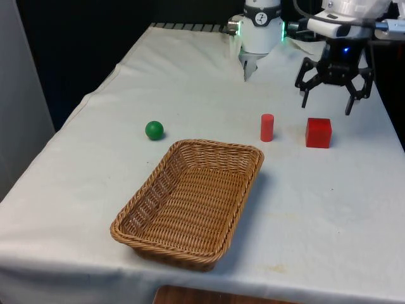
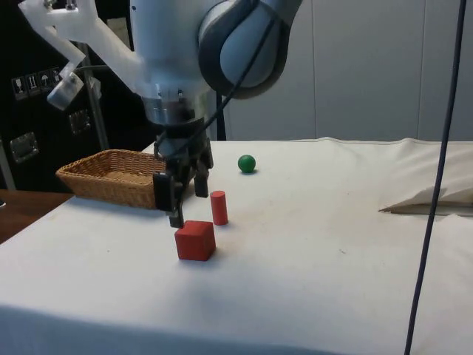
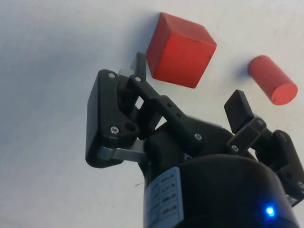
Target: Pick up the object to the left of the cylinder and place it into the basket.
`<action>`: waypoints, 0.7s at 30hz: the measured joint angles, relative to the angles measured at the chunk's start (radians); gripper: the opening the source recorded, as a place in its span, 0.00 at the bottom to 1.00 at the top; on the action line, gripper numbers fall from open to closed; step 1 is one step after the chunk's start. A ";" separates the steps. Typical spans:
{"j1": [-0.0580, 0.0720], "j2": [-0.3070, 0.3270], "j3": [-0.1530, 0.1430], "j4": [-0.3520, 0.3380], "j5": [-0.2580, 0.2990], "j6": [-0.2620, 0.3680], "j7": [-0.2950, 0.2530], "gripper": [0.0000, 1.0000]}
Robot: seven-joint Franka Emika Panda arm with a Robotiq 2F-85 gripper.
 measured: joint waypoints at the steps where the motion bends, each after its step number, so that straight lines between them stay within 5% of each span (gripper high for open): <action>1: 0.000 0.005 0.000 0.000 -0.004 0.002 0.004 1.00; 21: -0.007 0.085 -0.008 0.000 -0.005 0.083 0.007 1.00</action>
